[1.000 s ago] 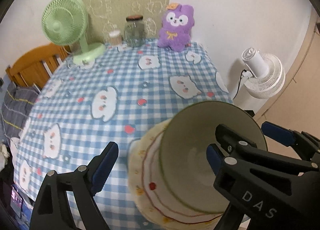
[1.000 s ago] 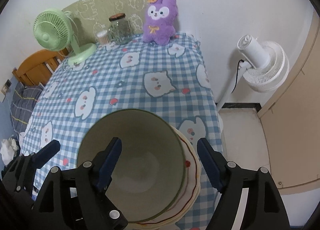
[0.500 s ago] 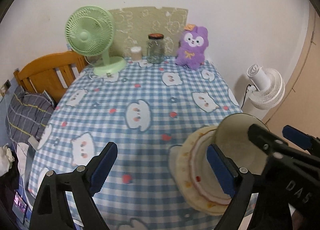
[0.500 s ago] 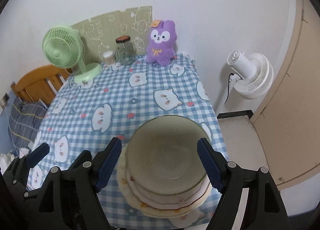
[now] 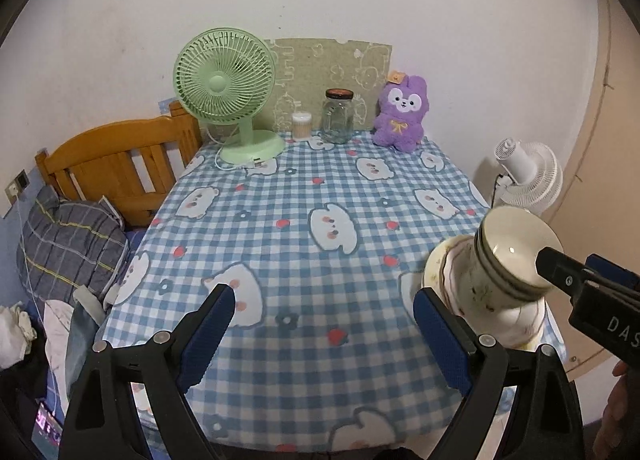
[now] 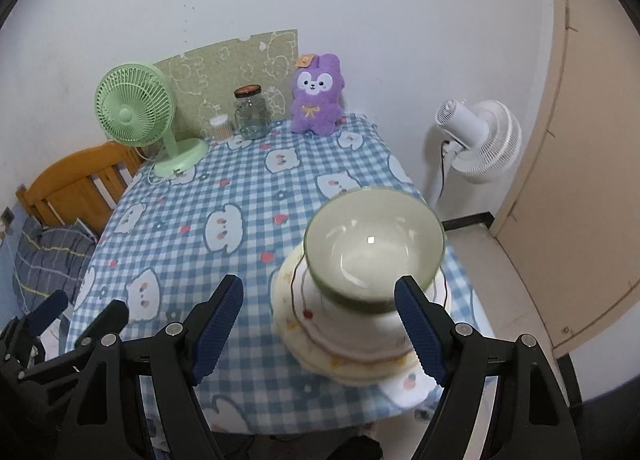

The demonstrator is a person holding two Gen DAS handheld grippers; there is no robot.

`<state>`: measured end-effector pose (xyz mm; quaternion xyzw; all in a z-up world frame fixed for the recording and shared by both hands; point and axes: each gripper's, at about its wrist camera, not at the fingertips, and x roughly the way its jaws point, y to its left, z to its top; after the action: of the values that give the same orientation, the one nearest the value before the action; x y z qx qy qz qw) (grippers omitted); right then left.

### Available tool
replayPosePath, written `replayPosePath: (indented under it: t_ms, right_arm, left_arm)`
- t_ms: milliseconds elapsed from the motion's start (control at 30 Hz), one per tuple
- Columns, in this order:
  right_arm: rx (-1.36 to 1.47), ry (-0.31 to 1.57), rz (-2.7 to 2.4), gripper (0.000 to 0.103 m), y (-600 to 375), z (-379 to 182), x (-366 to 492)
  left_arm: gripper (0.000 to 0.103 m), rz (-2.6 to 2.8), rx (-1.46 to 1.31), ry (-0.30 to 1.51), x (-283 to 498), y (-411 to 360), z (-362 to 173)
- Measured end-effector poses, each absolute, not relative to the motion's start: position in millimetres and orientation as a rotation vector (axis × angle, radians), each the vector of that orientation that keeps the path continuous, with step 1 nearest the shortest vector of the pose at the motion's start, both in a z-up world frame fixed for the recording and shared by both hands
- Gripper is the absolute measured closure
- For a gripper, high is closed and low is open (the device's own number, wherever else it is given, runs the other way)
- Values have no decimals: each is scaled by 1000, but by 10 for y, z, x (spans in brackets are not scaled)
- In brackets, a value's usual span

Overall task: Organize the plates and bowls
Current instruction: 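Withdraw both grippers upward and back from the stacked dishes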

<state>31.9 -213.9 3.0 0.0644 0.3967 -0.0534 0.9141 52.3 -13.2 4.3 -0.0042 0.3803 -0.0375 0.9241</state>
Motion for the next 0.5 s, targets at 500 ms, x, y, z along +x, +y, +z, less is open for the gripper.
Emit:
replayPosePath:
  t_ms: [500]
  right_arm:
    - [119,737,-91,18,-1894,-166,-192]
  left_arm:
    - [8,-66,4,783,130,221,-183]
